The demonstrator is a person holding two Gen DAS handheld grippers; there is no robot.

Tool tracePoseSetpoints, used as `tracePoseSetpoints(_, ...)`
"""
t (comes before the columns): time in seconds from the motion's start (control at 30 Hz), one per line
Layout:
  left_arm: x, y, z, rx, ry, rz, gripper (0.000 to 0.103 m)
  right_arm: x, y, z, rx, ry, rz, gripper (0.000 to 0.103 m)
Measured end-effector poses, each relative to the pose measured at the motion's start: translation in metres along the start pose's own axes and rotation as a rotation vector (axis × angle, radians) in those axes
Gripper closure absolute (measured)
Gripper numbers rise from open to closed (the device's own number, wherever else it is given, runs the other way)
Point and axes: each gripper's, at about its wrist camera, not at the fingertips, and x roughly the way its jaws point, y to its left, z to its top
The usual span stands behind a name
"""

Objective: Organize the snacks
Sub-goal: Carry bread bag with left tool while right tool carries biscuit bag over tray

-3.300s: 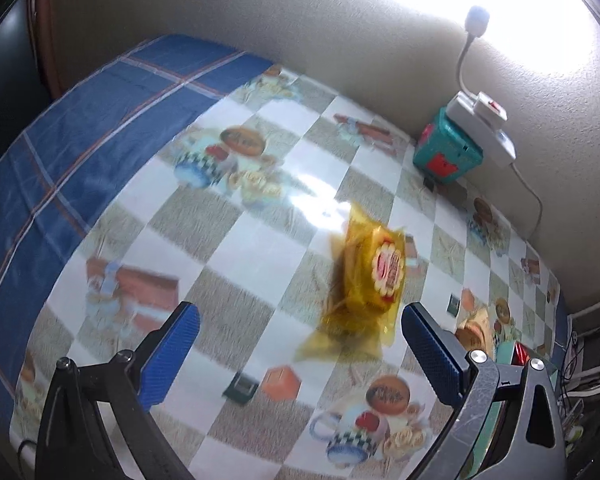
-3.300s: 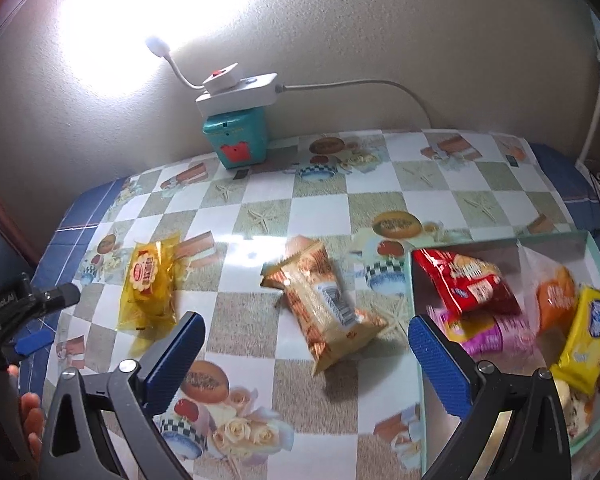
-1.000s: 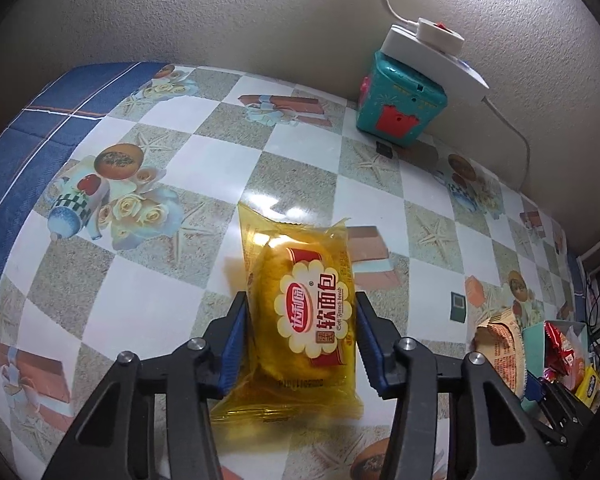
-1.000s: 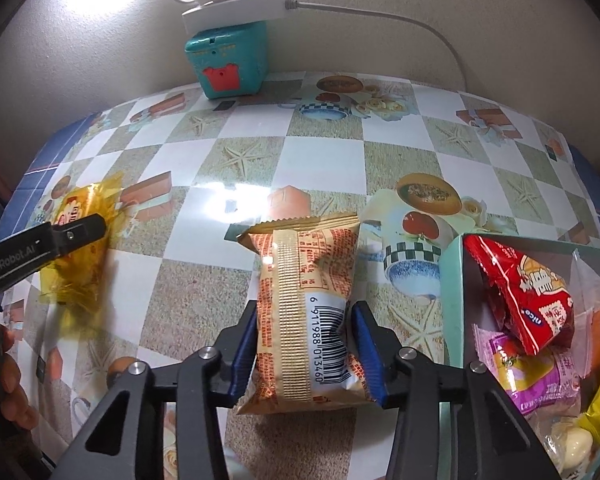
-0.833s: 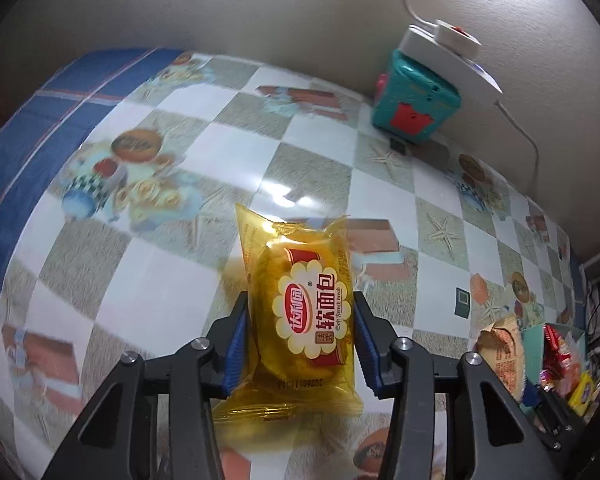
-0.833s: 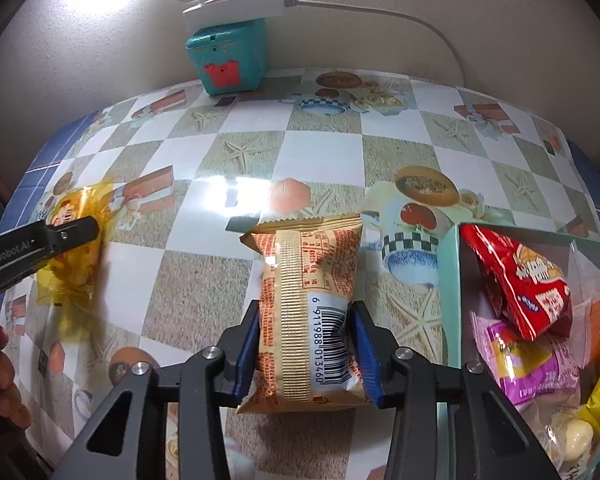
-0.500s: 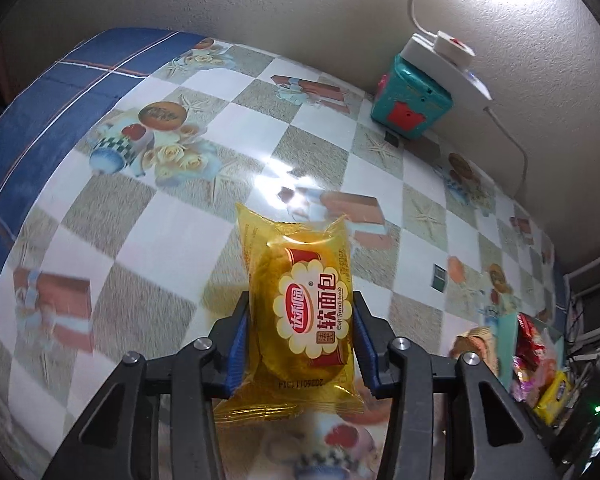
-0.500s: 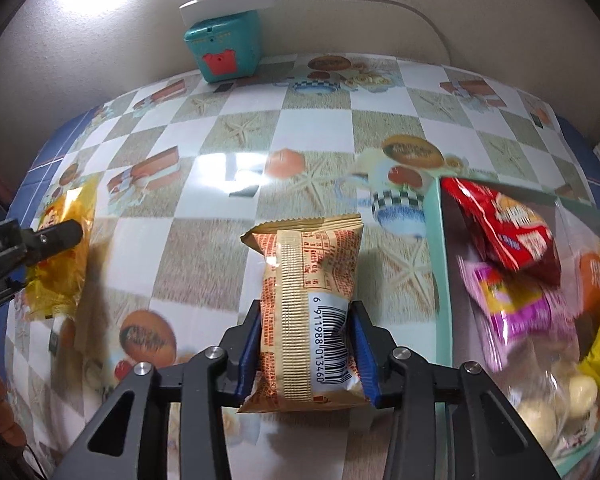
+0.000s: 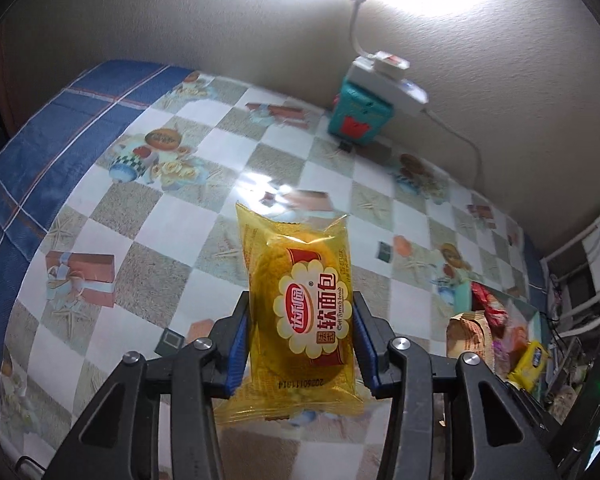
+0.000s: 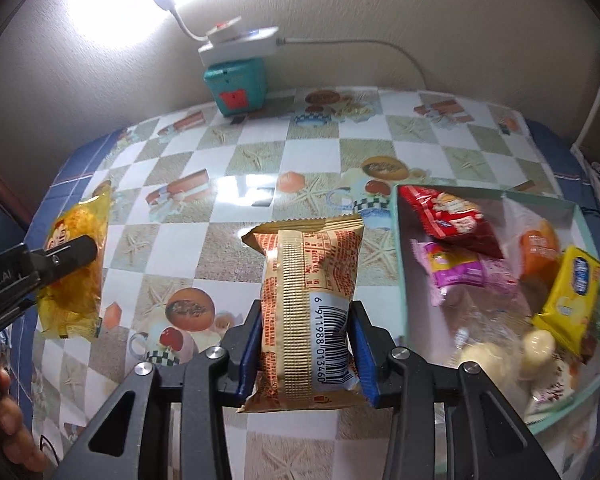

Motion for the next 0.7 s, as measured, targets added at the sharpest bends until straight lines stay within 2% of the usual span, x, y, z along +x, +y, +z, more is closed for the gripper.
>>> tracePoseSetpoints(0.13, -0.012, -0.028, -0.006, 0.052, -0.023, -0.034, 0.056, -0.024, -0.016, -0.002, 0.035, -0.041, 0.009, 0.06)
tracePoseSetpoints(0.2, -0.014, -0.052, -0.012, 0.094, -0.025, -0.091, 0.056, -0.037, -0.037, -0.003, 0.078, -0.066, -0.008, 0.06)
tracePoseSetpoints(0.4, 0.0, -0.15, -0.046, 0.274, 0.035, -0.272, 0.056, -0.063, -0.139, -0.014, 0.269, -0.095, -0.201, 0.06)
tracePoseSetpoints(0.57, 0.024, -0.21, -0.069, 0.367, 0.089, -0.325, 0.056, -0.066, -0.207, -0.024, 0.42, -0.081, -0.258, 0.06)
tracePoseSetpoints(0.7, 0.041, -0.237, -0.081, 0.43, 0.113, -0.323, 0.055, -0.06, -0.234, -0.029, 0.46, -0.064, -0.295, 0.059)
